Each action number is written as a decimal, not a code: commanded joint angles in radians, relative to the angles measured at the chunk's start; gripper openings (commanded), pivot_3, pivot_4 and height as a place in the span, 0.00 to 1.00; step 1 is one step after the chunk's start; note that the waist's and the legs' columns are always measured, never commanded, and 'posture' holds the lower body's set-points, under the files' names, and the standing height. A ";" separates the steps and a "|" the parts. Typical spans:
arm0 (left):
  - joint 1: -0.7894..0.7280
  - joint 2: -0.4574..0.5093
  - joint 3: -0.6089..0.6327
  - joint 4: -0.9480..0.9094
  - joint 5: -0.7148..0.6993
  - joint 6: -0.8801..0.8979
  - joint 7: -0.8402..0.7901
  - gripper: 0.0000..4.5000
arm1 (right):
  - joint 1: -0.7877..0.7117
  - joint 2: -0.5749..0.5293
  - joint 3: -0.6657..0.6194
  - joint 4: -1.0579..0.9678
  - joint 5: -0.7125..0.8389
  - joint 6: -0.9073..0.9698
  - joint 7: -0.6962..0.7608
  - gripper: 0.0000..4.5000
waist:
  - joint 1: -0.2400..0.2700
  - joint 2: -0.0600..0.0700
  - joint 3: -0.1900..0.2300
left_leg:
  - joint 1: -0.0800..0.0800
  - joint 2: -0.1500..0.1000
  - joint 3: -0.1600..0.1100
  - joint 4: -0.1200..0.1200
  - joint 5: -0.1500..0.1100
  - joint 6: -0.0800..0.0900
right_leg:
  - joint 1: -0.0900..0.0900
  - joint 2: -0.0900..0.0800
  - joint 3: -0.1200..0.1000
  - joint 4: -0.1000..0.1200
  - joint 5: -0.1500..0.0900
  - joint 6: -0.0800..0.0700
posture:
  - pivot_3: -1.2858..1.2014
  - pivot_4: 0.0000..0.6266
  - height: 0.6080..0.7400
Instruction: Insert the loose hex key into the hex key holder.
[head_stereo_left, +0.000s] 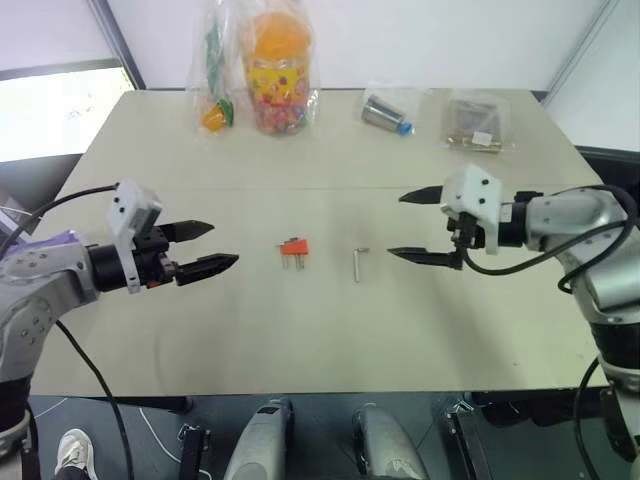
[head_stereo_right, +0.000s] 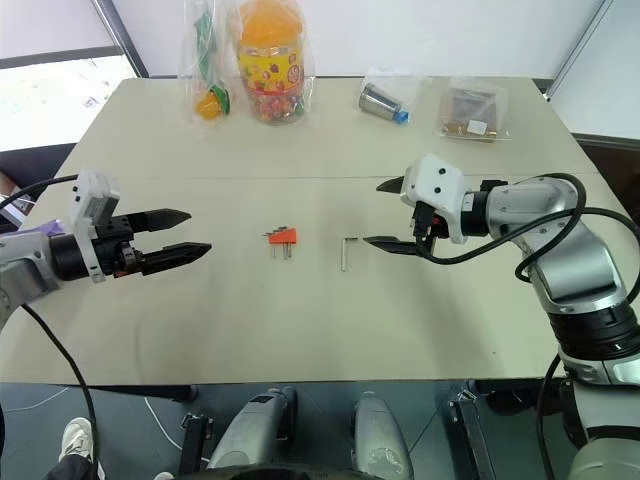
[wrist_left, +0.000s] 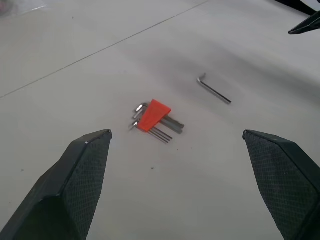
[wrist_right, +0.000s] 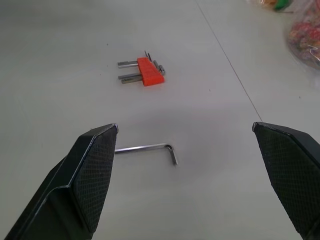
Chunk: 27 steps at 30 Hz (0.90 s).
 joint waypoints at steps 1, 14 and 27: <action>-0.017 0.007 0.032 -0.032 -0.023 0.002 0.005 0.97 | -0.028 0.007 -0.016 -0.022 -0.004 -0.015 -0.013 1.00 | 0.000 0.000 0.000 | 0.000 0.000 0.000 0.000 0.000 0.000 | 0.000 0.000 0.000 0.000 0.000 0.000 | 0.52 0.24 1.00; -0.031 -0.006 0.012 -0.023 -0.021 -0.005 0.029 0.97 | -0.060 0.112 0.056 -0.002 -0.106 -0.067 -0.120 1.00 | -0.006 0.000 0.000 | 0.000 0.000 0.000 0.000 0.000 0.000 | 0.000 0.000 0.000 0.000 0.000 0.000 | 0.52 0.24 1.00; 0.045 -0.032 0.006 -0.061 0.043 -0.027 0.086 0.97 | -0.118 0.508 0.269 0.433 -0.412 -0.327 -0.447 1.00 | -0.004 0.000 0.000 | 0.000 0.000 0.000 -0.001 0.001 -0.001 | -0.003 0.003 0.000 0.003 0.002 0.003 | 0.52 0.24 1.00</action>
